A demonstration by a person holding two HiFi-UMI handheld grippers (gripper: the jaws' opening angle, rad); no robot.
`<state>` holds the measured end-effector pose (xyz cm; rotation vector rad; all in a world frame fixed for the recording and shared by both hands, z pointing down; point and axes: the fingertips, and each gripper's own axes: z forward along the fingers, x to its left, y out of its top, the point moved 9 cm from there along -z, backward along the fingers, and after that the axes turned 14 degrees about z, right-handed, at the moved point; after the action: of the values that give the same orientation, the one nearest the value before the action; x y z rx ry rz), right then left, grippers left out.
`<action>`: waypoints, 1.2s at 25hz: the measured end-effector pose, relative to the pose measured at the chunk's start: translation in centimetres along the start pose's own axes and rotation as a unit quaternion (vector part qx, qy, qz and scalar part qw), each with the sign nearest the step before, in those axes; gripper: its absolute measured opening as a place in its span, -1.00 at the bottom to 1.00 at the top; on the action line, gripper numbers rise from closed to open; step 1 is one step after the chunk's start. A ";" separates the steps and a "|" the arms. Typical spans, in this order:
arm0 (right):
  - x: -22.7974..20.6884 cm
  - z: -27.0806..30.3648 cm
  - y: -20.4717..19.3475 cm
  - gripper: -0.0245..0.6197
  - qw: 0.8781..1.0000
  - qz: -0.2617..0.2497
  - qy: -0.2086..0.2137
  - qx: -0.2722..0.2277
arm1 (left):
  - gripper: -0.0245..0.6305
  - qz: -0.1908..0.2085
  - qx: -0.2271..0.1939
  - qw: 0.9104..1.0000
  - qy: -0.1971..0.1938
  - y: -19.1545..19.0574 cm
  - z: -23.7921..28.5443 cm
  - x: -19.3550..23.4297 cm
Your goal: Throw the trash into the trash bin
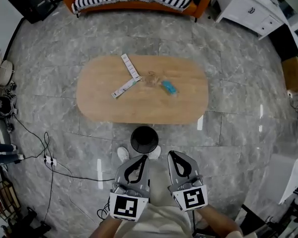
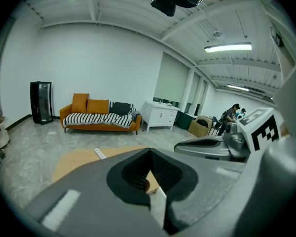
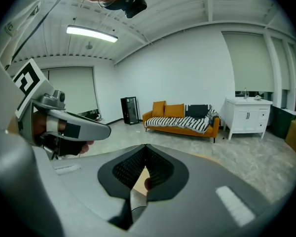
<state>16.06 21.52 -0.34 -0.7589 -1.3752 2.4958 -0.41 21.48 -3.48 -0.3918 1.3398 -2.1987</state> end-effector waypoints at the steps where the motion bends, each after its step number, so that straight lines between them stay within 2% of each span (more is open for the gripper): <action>1: -0.4 0.7 -0.3 -0.85 1.000 0.000 0.000 0.010 | -0.93 -0.002 0.002 1.000 -0.002 -0.4 0.6 0.3; 6: -2.9 4.0 -1.5 -0.85 0.999 -0.007 -0.006 0.032 | -0.93 -0.026 0.011 1.000 -0.003 -2.5 3.8 1.1; 10: -5.0 7.0 -2.6 -0.85 0.999 -0.014 -0.010 0.038 | -0.93 -0.030 0.017 0.999 -0.003 -4.7 6.6 1.7; 16: -8.9 11.3 -4.4 -0.69 0.998 -0.021 -0.016 0.053 | -0.93 -0.053 0.029 0.998 0.010 -7.7 10.6 2.5; 22: -13.2 14.8 -6.7 -0.63 0.997 -0.017 -0.032 0.066 | -0.93 -0.056 0.043 0.997 0.009 -10.4 14.3 2.9; 30: -18.5 19.7 -9.3 -0.44 0.996 -0.017 -0.053 0.077 | -0.93 -0.052 0.072 0.996 0.004 -13.4 18.7 2.6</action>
<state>20.82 4.86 22.34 -0.5757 -1.1990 2.6118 2.96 11.25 17.05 -0.4075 1.1785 -2.3679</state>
